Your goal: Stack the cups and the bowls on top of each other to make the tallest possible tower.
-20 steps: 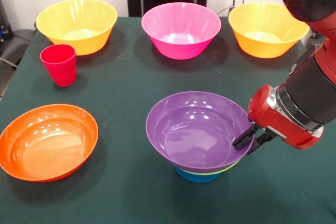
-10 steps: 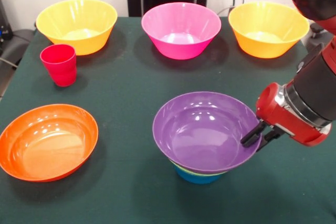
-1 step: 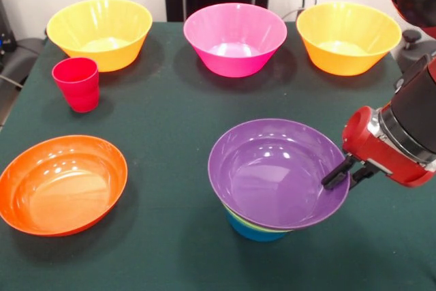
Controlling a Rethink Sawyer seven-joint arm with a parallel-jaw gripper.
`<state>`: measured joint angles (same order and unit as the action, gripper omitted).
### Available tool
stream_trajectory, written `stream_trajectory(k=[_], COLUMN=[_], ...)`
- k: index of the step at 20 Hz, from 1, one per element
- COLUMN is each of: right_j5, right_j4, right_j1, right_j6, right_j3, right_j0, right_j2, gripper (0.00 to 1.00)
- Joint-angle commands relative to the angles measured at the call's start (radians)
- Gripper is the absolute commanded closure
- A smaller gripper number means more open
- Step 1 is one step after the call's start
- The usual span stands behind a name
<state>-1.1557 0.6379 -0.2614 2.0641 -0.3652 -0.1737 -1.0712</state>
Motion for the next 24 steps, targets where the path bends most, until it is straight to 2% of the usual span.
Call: stream_trajectory(k=[1, 11, 24], right_j5=[-0.034, 0.052, 0.085], right_j4=[-0.022, -0.072, -0.073], right_j1=[-0.022, -0.002, -0.023], right_j6=[0.115, 0.058, 0.056], right_j3=[-0.084, -0.152, -0.141], right_j0=[-0.018, -0.018, -0.009], right_j2=[0.127, 0.158, 0.158], gripper=[1.0, 1.0, 1.0])
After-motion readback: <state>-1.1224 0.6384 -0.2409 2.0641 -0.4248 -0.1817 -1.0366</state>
